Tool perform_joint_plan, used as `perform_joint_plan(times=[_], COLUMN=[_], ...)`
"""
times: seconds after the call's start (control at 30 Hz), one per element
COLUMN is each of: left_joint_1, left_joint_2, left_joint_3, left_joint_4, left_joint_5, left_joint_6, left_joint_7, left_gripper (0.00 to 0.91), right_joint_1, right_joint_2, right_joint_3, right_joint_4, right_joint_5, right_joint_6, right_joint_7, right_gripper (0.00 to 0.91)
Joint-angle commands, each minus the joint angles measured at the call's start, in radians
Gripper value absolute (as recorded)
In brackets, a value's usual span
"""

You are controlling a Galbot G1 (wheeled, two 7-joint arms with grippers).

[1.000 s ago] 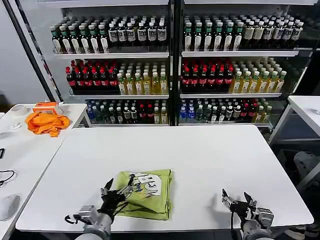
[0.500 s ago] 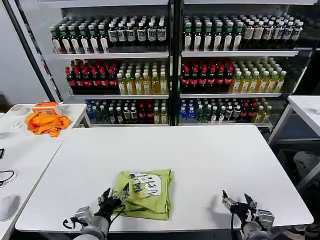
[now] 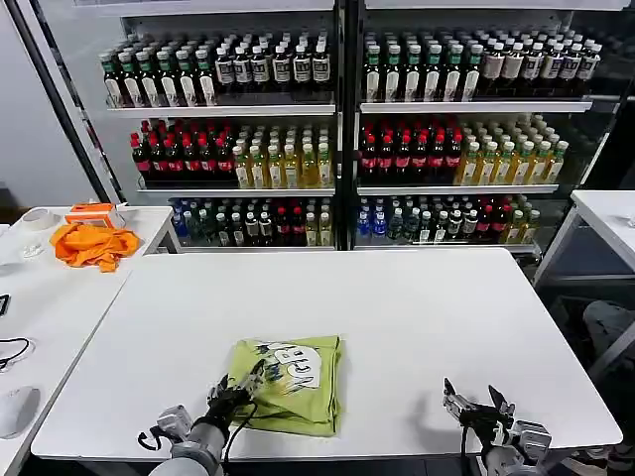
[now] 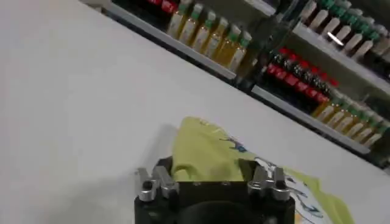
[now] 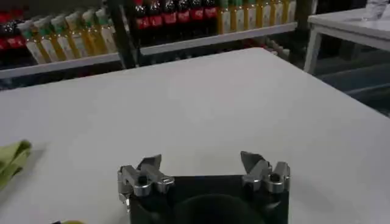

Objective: Fold and organize the clothes.

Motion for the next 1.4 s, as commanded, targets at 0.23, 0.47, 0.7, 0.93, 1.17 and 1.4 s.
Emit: perform_joint_plan(times=[0.23,0.47,0.7,0.93,1.17,1.4], left_joint_1=[-0.008,-0.005,-0.004,0.029,0.092,0.139], left_joint_2=[-0.014,-0.027,-0.042,0.104,0.421,0.445], left_joint_3=[-0.046,-0.084,-0.155,-0.419,-0.756,-0.566], left_joint_4=[0.027,0.02,-0.012,-0.109,-0.12,-0.218], left_joint_5=[-0.269,-0.355,-0.435,-0.457,-0.391,-0.074], left_joint_6=[0.009,0.013,0.016,0.048,0.102,0.087], left_joint_7=[0.041,0.056,0.062,0.038,0.028,0.061], left_gripper=[0.02,0.02,0.02,0.02,0.02,0.02], right_joint_1=[-0.022,-0.03,-0.03,0.008,0.053,0.07], right_joint_2=[0.004,0.004,0.002,-0.005,-0.024,-0.029], right_joint_3=[0.008,0.01,0.008,-0.001,-0.024,-0.034], right_joint_4=[0.025,0.033,0.037,0.015,-0.017,-0.046], right_joint_5=[-0.002,-0.002,0.0,0.022,0.047,0.059], right_joint_6=[0.001,0.002,0.003,0.008,0.01,0.021], right_joint_7=[0.0,0.0,-0.002,-0.005,-0.007,-0.014], right_gripper=[0.907,0.907,0.907,0.907,0.907,0.907])
